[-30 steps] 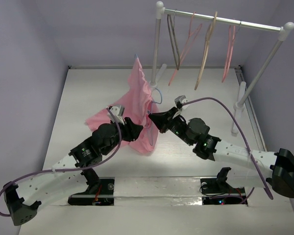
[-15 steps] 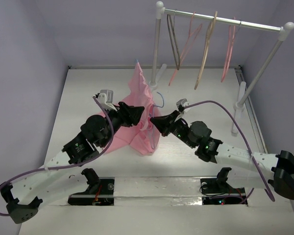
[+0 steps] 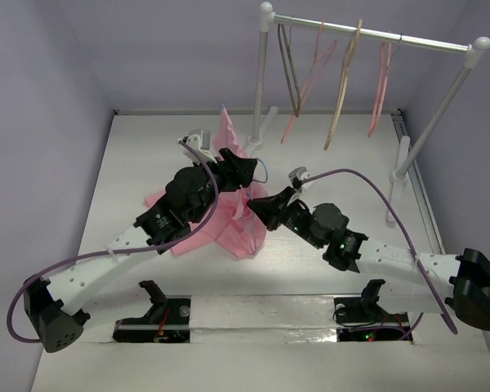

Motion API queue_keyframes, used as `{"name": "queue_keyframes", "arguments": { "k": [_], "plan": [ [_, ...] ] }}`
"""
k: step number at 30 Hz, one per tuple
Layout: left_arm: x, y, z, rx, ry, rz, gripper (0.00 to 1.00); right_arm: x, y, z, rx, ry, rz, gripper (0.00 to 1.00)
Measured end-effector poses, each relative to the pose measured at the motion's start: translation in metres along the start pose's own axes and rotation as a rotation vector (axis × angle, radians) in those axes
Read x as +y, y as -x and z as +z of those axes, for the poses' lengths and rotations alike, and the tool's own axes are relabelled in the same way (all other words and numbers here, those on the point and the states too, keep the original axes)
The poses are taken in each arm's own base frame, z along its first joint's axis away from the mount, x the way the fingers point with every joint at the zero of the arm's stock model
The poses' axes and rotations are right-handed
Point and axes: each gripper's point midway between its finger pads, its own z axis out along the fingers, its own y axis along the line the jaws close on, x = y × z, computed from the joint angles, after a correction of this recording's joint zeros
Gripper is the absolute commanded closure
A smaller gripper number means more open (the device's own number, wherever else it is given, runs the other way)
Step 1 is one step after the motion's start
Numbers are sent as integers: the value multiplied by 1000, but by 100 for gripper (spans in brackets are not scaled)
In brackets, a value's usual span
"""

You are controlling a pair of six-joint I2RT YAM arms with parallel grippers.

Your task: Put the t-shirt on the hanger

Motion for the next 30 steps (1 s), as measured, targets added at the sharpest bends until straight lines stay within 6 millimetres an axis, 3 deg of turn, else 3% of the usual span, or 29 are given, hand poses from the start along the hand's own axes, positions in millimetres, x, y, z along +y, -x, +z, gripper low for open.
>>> {"name": "queue_keyframes", "arguments": {
  "k": [4,18,24,26,30],
  "plan": [
    [7,1,8,-25,4,-37,50,3,-6,2,18,8,-2,100],
    [17,-6,2,-95,-34,-151,99,8,-21,10,60,20,-19,100],
    [16,-3,-1,-104,-37,-165,100,11,-19,12,58,26,-23,100],
    [16,-2,-2,-109,-37,-169,100,12,-18,13,60,26,-21,96],
    [17,-1,-3,-109,-31,-171,100,11,-18,11,66,14,-3,69]
  ]
}}
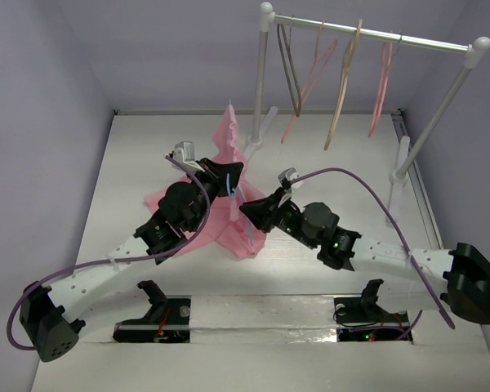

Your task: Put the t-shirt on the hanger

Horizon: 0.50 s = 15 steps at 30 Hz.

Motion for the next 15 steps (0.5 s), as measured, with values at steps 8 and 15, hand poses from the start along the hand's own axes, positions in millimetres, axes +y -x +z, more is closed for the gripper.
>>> {"name": "queue_keyframes", "arguments": {
  "k": [8,15],
  "plan": [
    [13,14,-2,-39,50,0,100,0,21,-22,-40,-21,59,57],
    [17,20,-3,-45,60,-22,100,-18,-4,-34,18,-93,98,100]
  ]
}}
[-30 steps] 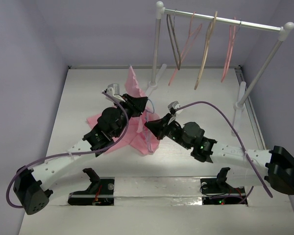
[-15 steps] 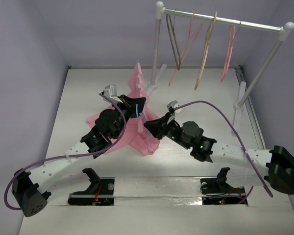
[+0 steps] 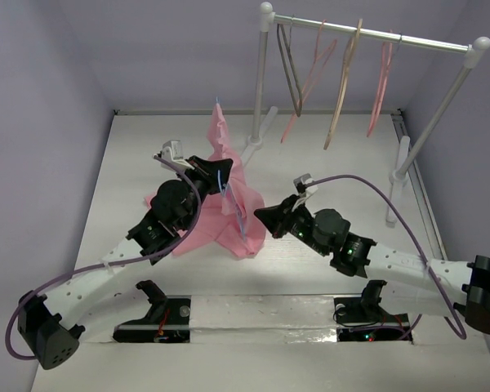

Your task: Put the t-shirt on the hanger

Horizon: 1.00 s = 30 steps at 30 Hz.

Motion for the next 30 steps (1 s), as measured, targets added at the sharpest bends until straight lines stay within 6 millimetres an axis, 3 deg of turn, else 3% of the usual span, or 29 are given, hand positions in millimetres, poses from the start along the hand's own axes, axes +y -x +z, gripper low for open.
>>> {"name": "queue_keyframes", "arguments": {
  "k": [2,4,9,13,21,30],
  "plan": [
    [-2,3,-2,-5,-7,-10,100,-5,-11,2,30,-16,8,100],
    [-5,8,-4,-13,-17,-21,100,-9,-25,7,66,-32,21,89],
    [-11,15,-10,-24,-35,-39,100,-20,-67,18,175,-62,25,81],
    [-12,18,-15,-26,-38,-46,100,-24,-83,25,211,-77,25,73],
    [-15,23,-20,-32,-49,-61,100,-16,-68,40,131,-64,73,61],
    [-15,22,-20,-28,-47,-73,100,-13,-49,49,40,-75,134,59]
  ]
}}
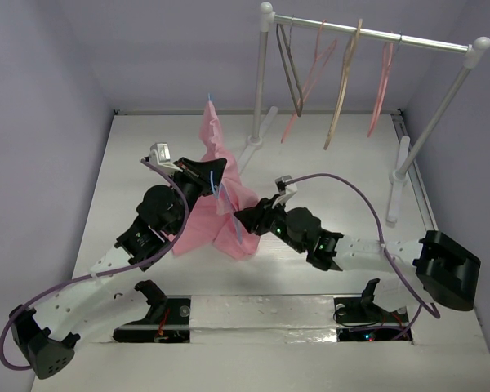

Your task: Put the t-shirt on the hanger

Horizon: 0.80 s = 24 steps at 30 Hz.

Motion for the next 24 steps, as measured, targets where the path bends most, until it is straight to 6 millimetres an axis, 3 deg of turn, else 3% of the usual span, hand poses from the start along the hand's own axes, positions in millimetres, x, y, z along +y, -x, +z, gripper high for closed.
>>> {"name": "queue_keyframes", "arguments": {
  "k": [6,12,15,19,24],
  "plan": [
    [0,-1,0,5,1,2,100,-10,13,-1,-57,-69,34,53],
    [3,-3,0,14,11,16,100,-11,40,-21,-118,-118,31,45],
    [3,-4,3,27,30,34,100,-12,45,-30,-102,-150,-5,71],
    [2,-3,6,30,41,44,100,13,43,-30,-56,-101,-28,99],
    [3,-4,6,33,45,47,100,56,24,-11,14,-24,-51,99]
  ]
}}
